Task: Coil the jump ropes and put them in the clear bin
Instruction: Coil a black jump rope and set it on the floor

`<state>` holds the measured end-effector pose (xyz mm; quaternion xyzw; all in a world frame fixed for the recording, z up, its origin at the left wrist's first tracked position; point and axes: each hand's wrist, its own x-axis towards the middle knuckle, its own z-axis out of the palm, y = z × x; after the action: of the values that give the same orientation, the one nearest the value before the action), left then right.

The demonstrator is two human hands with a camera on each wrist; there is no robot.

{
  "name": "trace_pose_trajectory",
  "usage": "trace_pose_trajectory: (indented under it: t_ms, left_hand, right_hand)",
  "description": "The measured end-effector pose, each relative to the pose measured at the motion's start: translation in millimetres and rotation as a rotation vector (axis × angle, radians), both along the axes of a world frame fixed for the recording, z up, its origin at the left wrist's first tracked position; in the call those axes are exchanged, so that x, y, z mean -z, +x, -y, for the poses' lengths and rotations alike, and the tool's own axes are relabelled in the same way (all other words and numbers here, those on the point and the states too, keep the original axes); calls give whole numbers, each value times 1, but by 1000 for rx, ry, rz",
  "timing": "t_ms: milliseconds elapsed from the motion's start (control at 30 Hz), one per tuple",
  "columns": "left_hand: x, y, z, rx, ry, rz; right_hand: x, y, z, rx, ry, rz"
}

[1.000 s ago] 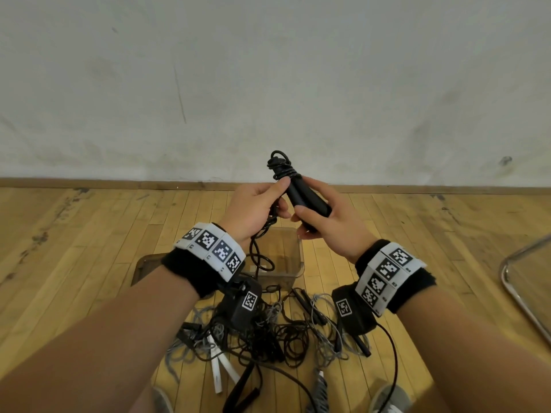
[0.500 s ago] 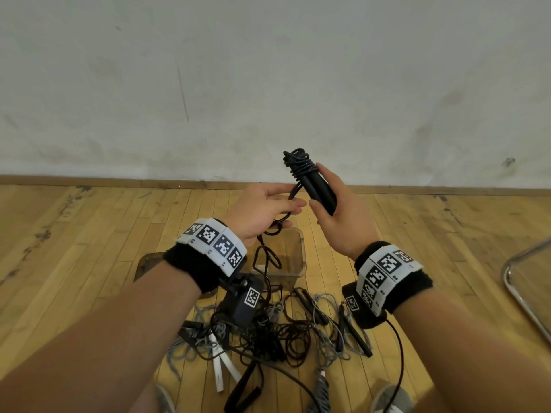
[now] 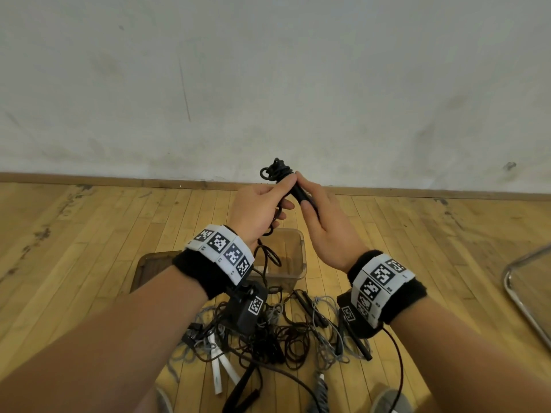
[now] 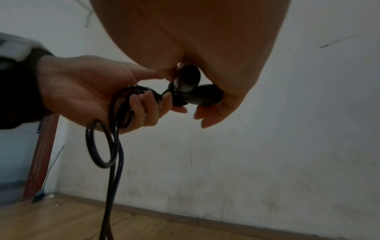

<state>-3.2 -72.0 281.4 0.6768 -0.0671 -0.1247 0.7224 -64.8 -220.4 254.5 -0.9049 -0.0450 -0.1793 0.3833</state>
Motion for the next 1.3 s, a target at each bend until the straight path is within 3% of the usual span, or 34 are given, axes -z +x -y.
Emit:
trace_pose_trajectory:
  t_ms: [67,233,367,567,767,867,1067,1167,1300]
  left_hand:
    - [-1,2,0,-16,-12,12]
    - [-6,1,-1,86,-84,-15]
    - [-8,-3,-1,140,-28,4]
    - [-7,-6,-9,307,95,56]
    - [-5,-9,-6,326,102,84]
    - [-5,-9,-4,312,137,125]
    - [-12,-7,-3,245,-78,-162]
    - [-12,-6,-3,312,16,-274]
    - [-7,-5,0,431,79,-273]
  right_hand:
    - [-5,-2,0,-41,103,15]
    - [-17,-6,1,-35,597,-90]
    - [-20,-8,-3,-53,713,-147]
    - [-29,-4,28,126,619,-19]
    - [-22,-10,34,189,223,-46]
    - [-20,-8,35,228,130,-91]
    - [-17,-6,33,236,16,-77]
    - [-15,-7,29,214,-48,-46]
    - [-10,-6,28,195,-40,-32]
